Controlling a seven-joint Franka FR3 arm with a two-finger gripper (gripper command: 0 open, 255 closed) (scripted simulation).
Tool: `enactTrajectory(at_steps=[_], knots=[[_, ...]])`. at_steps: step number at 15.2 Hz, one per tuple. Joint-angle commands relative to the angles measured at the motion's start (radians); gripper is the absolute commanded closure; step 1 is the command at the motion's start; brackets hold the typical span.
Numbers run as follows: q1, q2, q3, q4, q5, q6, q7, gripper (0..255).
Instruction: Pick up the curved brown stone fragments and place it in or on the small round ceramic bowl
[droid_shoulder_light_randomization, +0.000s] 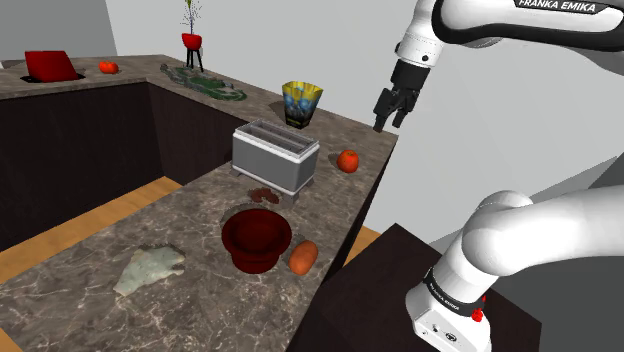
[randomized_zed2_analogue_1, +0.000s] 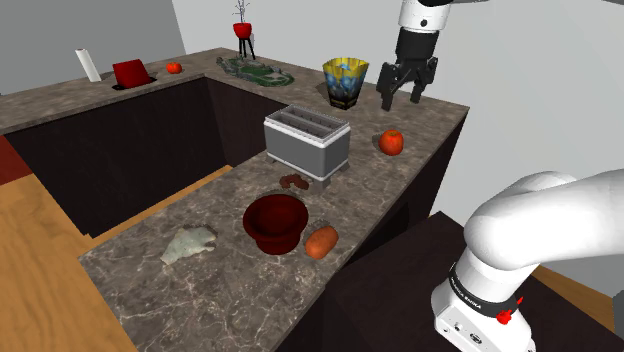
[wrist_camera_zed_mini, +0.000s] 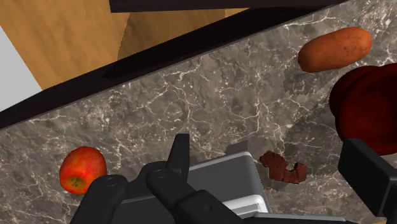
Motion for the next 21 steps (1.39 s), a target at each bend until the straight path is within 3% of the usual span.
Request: enactTrajectory(at_steps=[1,11,21], knots=[[0.000,0.000,0.000,0.000,0.000,0.000,0.000,0],[0.057,0.308,0.057,-0.017,-0.066,0.318,-0.077,0],[0.085,0.672,0.124,0.081,-0.198,0.569,-0.091,0]])
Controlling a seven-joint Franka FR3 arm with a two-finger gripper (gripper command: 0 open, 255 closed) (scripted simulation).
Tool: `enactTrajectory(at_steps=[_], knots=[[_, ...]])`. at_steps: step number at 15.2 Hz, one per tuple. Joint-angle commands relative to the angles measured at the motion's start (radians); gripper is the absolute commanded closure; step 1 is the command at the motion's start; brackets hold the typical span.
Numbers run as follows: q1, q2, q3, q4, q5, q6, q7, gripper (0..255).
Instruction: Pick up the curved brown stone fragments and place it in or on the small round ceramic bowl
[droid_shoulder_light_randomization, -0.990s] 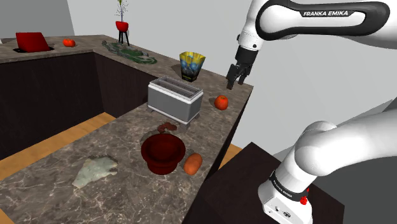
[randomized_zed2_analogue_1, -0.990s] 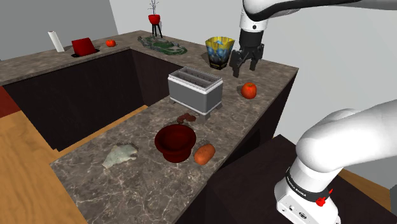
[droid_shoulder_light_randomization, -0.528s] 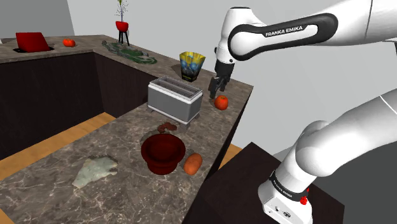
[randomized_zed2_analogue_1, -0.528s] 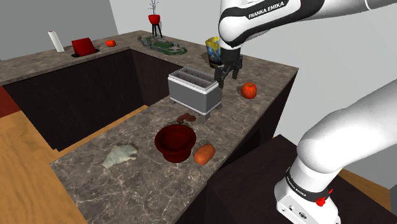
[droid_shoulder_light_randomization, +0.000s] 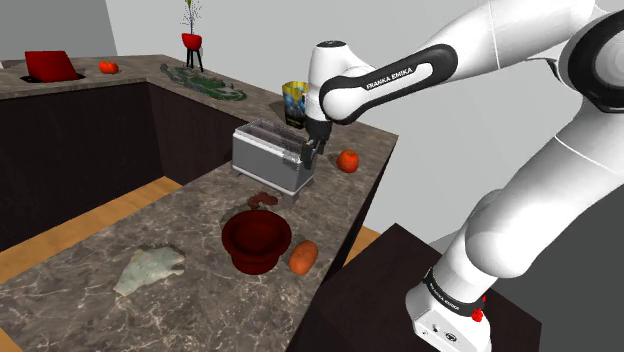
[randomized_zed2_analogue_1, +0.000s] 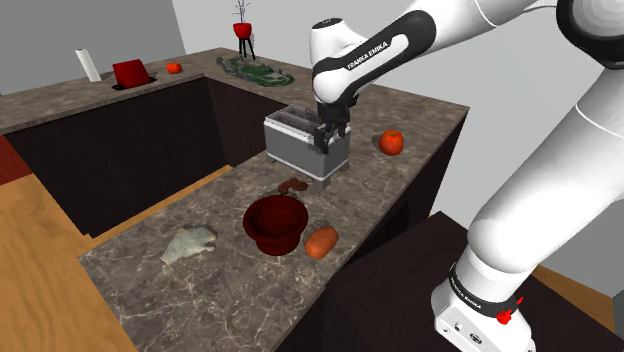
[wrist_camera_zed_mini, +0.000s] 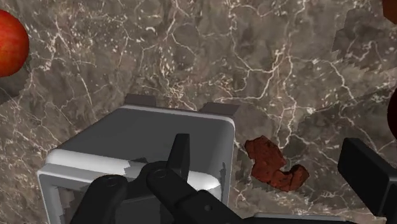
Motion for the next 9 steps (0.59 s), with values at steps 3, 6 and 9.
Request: enactTrajectory(at_steps=[3,6,9], knots=[[0.011,0.156,0.022,0.063,-0.079,0.083,0.014,0],[0.025,0.271,0.031,0.123,-0.147,0.126,0.029,0],[0.042,0.385,0.036,0.193,-0.219,0.158,0.047,0]])
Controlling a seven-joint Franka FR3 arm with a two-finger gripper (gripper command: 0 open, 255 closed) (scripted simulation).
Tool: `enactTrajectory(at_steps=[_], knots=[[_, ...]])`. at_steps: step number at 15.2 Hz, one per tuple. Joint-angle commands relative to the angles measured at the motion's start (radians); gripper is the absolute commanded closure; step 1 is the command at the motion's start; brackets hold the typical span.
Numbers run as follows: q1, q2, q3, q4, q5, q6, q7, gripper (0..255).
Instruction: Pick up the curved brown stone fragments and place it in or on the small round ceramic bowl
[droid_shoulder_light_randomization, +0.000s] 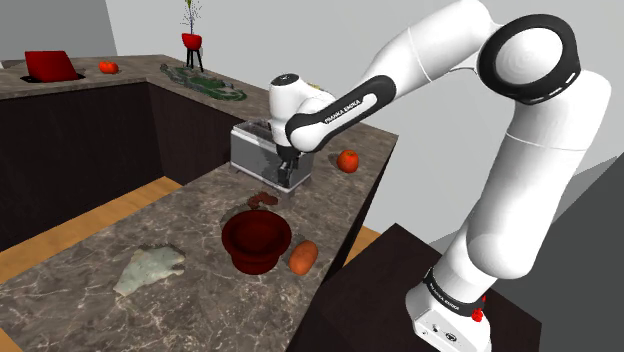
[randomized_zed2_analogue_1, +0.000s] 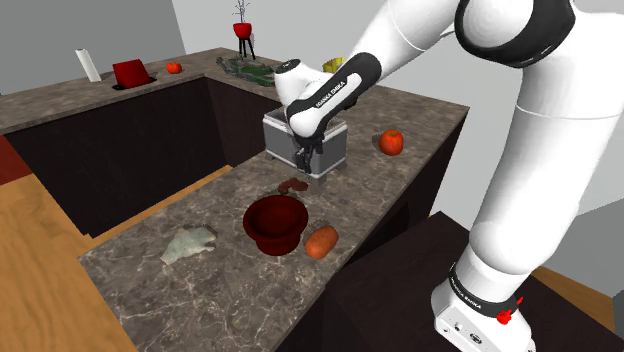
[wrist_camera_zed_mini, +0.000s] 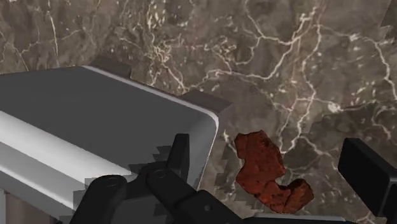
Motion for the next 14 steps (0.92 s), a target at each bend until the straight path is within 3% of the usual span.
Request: enactTrajectory(at_steps=[1,6,14], knots=[[0.008,0.090,-0.002,0.043,-0.052,0.099,0.006,0],[0.052,0.263,-0.013,0.168,-0.151,0.125,0.022,0],[0.049,0.340,-0.040,0.180,-0.188,0.193,0.045,0]])
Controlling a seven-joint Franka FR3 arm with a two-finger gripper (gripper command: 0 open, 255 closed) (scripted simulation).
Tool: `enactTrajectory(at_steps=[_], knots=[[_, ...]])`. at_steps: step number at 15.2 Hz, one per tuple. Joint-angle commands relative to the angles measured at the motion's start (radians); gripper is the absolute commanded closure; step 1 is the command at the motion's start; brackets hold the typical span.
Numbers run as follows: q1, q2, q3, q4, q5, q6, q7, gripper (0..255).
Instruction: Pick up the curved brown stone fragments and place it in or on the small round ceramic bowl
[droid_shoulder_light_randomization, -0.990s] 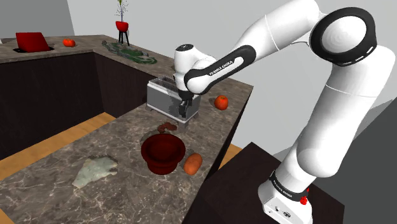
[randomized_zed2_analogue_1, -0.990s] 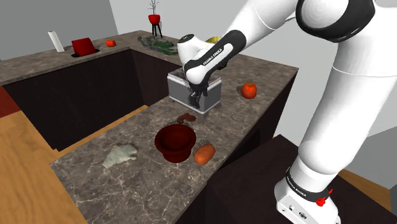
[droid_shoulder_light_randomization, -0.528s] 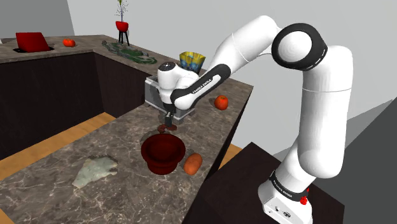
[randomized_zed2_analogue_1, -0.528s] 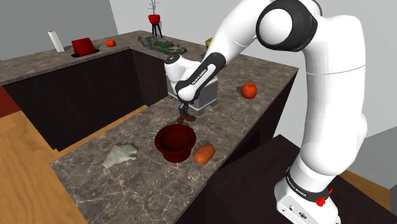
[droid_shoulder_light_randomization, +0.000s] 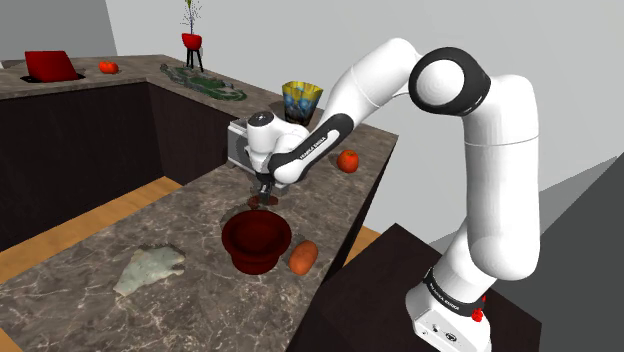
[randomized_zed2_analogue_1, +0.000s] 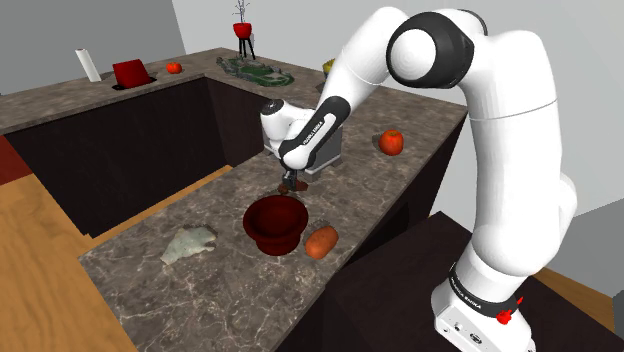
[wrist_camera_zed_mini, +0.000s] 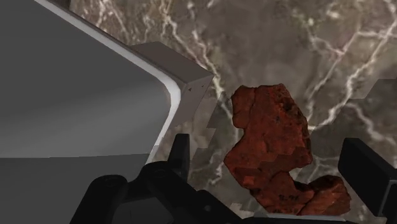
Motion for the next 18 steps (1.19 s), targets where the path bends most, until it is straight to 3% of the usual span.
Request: enactTrajectory(at_steps=[1,7,8,17,18], knots=[[-0.002,0.010,-0.005,0.001,-0.005,0.008,0.002,0],[-0.003,0.010,-0.004,0.001,-0.005,0.008,0.002,0],[-0.003,0.010,-0.004,0.000,-0.005,0.009,0.002,255],[-0.002,0.010,-0.004,-0.001,-0.006,0.010,0.004,255],[-0.002,0.010,-0.004,-0.001,-0.006,0.010,0.004,0]])
